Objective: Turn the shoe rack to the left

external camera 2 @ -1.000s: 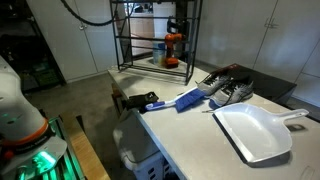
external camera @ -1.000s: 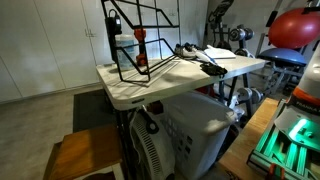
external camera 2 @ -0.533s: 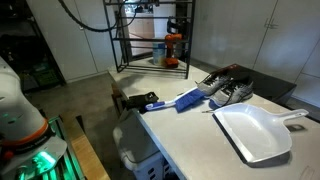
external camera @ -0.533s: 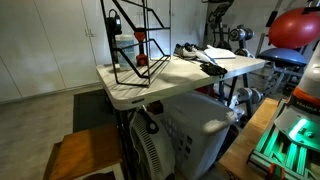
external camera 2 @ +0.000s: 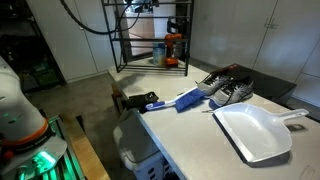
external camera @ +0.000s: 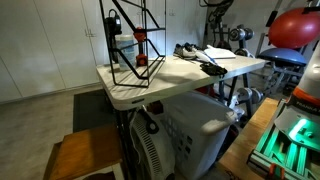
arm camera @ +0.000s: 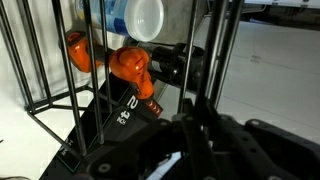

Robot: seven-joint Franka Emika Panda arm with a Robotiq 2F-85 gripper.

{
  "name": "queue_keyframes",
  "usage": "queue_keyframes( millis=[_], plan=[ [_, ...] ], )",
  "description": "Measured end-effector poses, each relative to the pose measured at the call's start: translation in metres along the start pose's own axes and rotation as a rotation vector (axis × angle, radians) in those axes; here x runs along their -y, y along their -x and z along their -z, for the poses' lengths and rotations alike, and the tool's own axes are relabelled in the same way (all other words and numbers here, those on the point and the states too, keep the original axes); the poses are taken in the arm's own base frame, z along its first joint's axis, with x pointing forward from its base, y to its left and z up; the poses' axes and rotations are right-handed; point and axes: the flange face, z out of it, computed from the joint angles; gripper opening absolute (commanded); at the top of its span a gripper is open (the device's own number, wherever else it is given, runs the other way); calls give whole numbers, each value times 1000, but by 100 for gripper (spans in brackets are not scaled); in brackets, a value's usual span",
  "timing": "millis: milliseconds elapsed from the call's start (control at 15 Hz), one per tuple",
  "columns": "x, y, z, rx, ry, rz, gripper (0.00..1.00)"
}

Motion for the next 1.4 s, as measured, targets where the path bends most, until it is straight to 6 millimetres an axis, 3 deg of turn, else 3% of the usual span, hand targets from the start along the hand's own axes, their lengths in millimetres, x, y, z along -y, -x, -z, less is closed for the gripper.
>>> queue_keyframes(
  millis=[67, 133, 267, 733, 1133, 1400],
  plan=[
    [0, 0, 0, 1, -2, 2, 3],
    [-1, 0, 0, 2, -3, 3, 37],
    [-1, 0, 0, 2, -3, 8, 44],
    [6, 10, 0, 21, -9, 143, 98],
    [3, -2, 25, 5, -16, 235, 100],
    [-16, -13, 64, -22, -86, 357, 100]
  ],
)
